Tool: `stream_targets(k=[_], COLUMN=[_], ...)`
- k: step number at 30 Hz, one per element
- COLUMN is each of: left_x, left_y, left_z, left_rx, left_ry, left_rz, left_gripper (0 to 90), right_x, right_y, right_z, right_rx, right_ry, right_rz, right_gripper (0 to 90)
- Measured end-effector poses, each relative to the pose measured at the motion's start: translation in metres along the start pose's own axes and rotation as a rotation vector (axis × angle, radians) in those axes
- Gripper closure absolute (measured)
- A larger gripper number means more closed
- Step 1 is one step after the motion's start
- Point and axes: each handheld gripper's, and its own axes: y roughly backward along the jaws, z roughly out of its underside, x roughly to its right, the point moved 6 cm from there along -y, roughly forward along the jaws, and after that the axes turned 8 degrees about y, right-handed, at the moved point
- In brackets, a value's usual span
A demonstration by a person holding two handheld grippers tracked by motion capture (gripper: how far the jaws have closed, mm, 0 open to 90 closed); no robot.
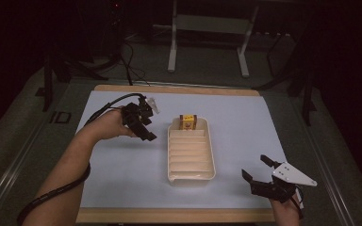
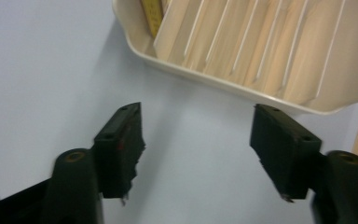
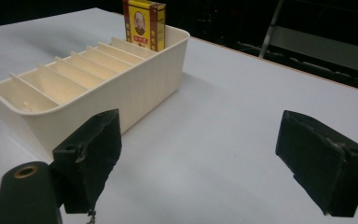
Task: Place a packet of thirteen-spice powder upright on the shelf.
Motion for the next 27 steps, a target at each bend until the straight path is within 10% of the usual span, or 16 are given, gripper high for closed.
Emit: stream_targets(k=[7,27], left_x=[-0.001,0.019], left_y=[-0.001,-0.015], left_z=[0.019,0.082], left_rx=[0.025,0.178], left_ry=[0.062,0.231], left_rz=[0.01,-0.058], left_gripper=[2.9,2.6], right_x=[0.0,-0.001], right_y=[0.0,0.0], right_z=[0.0,0.0], right_rx=[-0.001,-0.008], right_ry=[0.002,0.005], right_rz=[0.001,0.007], right_gripper=[14.2,14.3])
